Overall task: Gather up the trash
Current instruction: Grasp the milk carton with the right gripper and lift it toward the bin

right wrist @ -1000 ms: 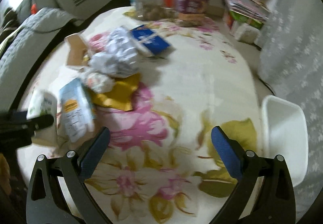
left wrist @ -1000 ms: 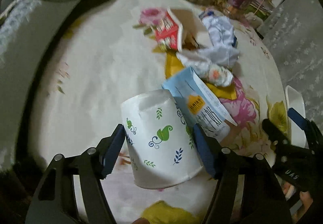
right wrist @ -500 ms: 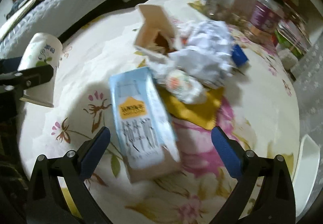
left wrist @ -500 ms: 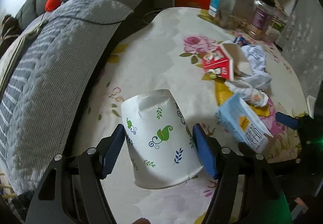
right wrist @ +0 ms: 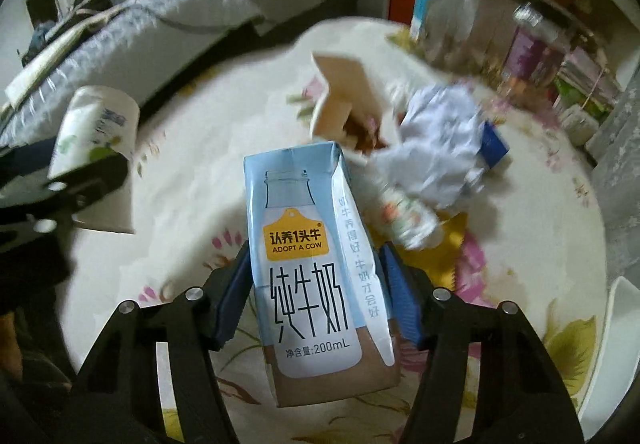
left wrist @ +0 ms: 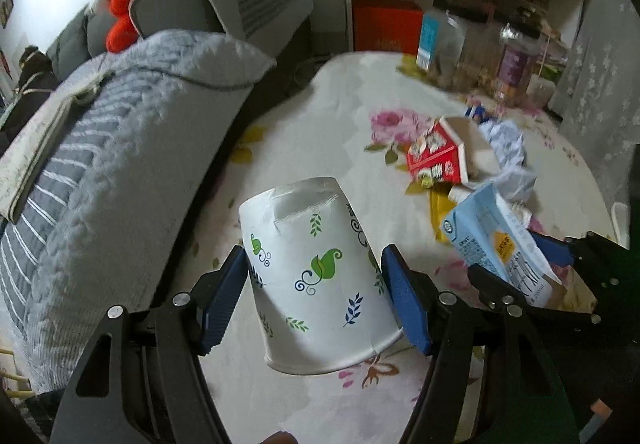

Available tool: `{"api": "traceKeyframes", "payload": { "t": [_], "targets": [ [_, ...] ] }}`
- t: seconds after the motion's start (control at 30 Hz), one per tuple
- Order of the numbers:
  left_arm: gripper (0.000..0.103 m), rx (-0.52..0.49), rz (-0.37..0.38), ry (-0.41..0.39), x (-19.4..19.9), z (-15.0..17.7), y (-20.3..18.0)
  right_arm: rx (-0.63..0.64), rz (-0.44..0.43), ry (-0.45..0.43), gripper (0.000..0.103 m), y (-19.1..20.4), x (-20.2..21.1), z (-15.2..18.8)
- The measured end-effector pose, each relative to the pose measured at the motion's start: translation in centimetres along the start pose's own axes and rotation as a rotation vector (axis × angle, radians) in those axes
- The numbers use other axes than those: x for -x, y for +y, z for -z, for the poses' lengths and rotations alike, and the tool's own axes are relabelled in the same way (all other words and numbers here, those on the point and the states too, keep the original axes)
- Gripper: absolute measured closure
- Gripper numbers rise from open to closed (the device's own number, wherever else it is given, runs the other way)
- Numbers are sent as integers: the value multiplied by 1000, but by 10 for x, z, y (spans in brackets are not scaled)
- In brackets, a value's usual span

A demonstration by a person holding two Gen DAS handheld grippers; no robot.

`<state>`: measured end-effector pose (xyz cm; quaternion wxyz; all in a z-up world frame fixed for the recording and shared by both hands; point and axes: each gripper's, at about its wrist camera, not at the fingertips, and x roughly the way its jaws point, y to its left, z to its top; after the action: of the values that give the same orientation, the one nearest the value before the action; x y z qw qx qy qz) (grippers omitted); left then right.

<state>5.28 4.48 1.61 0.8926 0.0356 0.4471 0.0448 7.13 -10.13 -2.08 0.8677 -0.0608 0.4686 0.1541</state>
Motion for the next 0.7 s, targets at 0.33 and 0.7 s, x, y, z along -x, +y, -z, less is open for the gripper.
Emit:
{"api": "traceKeyframes", "payload": {
  "t": [0.33, 0.7],
  "targets": [
    [35, -19, 21, -181, 39, -16, -28, -149, 148, -231, 43, -50, 56, -12],
    [35, -89, 100, -255, 63, -26, -86, -333, 303, -365, 43, -121, 108, 2]
  ]
}}
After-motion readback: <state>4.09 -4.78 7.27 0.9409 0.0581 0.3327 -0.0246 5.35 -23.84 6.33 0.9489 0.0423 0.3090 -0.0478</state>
